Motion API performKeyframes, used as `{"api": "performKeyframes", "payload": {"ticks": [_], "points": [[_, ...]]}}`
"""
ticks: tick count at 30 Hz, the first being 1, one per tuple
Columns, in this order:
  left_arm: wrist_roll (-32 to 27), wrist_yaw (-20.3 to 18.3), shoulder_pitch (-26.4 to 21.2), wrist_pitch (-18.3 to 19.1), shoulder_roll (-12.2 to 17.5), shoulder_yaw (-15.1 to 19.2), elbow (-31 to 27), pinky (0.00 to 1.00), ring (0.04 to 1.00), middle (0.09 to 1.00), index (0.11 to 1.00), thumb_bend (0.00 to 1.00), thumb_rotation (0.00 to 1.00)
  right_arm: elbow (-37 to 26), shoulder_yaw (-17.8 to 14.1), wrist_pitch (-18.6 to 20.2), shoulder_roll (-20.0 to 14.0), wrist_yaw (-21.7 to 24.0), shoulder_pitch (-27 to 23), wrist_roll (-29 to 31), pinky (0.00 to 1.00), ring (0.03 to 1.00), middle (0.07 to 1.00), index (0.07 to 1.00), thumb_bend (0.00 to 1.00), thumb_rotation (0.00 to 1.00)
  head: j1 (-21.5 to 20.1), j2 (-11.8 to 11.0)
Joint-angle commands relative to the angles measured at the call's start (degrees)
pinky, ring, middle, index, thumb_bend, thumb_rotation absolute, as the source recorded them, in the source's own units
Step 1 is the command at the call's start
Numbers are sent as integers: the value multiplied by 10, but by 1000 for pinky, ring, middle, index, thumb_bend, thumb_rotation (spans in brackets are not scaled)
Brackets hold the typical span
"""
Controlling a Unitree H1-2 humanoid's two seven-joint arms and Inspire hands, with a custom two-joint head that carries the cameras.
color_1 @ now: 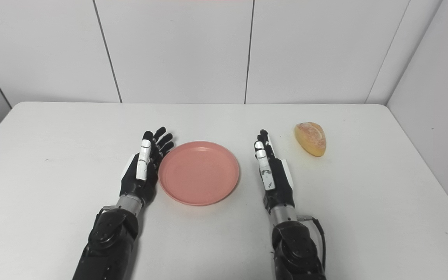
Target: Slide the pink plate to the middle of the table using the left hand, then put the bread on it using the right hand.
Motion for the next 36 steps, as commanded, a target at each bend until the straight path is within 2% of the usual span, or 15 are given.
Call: {"api": "performKeyframes", "payload": {"ticks": [1, 6, 9, 15, 18, 26, 36], "points": [[5, -2, -11, -16, -2, -1, 3, 992, 964, 959, 962, 619, 1000, -15, 5, -38, -11, -14, -28, -34, 1000, 1000, 1000, 1000, 704, 942, -1, -2], [9, -2, -10, -21, 5, -1, 8, 999, 965, 963, 965, 636, 1000, -16, 8, -33, -36, -56, -50, -116, 984, 997, 993, 988, 754, 955, -5, -4], [15, -1, -9, -23, 9, -3, 10, 1000, 965, 963, 966, 641, 1000, -15, 9, -40, -52, -78, -63, -156, 975, 993, 978, 981, 740, 959, -9, -5], [13, -6, -8, -16, 10, -2, 8, 1000, 970, 966, 966, 646, 1000, -21, 7, -38, -72, -112, -79, -201, 989, 989, 987, 983, 678, 819, -14, -4], [12, -7, -10, -14, 11, -1, 10, 1000, 970, 966, 967, 645, 1000, -21, 3, -37, -79, -120, -84, -208, 898, 950, 979, 975, 677, 730, -16, -5], [10, -10, -14, -18, 14, 2, 18, 981, 960, 956, 961, 632, 1000, -23, -5, 10, -106, -144, -102, -271, 817, 899, 934, 940, 737, 673, -25, -6], [4, -19, -16, -22, 17, 6, 22, 970, 958, 955, 958, 627, 1000, 29, -18, 10, -136, -200, -133, -325, 774, 883, 930, 931, 747, 575, -34, -8]]}}
